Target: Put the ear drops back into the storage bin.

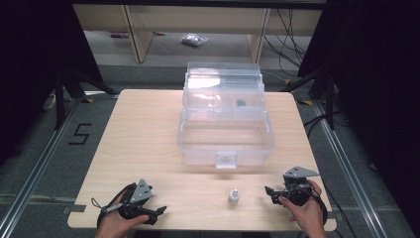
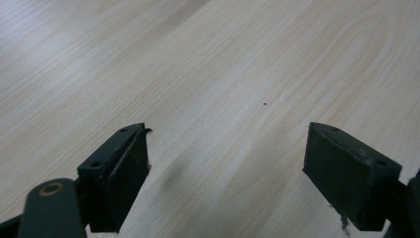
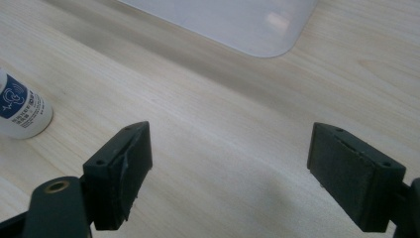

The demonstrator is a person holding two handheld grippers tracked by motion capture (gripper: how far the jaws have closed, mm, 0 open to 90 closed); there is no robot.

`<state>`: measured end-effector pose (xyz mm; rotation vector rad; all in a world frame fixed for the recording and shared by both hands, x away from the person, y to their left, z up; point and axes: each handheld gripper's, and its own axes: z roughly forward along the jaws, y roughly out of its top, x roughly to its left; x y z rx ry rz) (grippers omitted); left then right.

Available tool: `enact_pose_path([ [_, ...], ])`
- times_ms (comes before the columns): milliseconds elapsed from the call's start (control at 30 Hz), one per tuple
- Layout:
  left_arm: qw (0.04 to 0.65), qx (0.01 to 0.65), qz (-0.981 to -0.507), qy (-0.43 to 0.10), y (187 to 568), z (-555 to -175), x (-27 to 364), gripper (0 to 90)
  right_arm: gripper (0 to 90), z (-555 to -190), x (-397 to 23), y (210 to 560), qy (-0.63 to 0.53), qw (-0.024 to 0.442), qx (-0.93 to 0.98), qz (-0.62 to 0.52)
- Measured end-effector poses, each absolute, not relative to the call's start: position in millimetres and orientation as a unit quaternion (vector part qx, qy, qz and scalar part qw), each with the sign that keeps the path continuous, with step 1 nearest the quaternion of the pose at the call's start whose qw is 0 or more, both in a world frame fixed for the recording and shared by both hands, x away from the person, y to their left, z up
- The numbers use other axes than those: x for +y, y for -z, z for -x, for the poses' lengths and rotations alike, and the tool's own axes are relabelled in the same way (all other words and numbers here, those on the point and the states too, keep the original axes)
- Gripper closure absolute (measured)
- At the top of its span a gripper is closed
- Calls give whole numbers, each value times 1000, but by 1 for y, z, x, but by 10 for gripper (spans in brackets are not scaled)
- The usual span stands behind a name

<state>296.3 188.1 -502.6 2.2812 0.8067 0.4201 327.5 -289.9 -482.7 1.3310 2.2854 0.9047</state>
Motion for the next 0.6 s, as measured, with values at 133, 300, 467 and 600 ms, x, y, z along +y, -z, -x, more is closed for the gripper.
enact_pose_path([
  [133,336,309,-875,-162,502,-296,188,171,174,-328,-290,482,-321,180,812,-453],
  [300,336,310,-875,-162,503,-296,188,172,173,-327,-287,480,-315,172,814,-457],
  [467,336,310,-875,-161,503,-296,188,171,184,-326,-285,478,-307,171,823,-447],
  [600,335,310,-875,-161,502,-296,188,172,195,-324,-281,477,-300,162,830,-441],
])
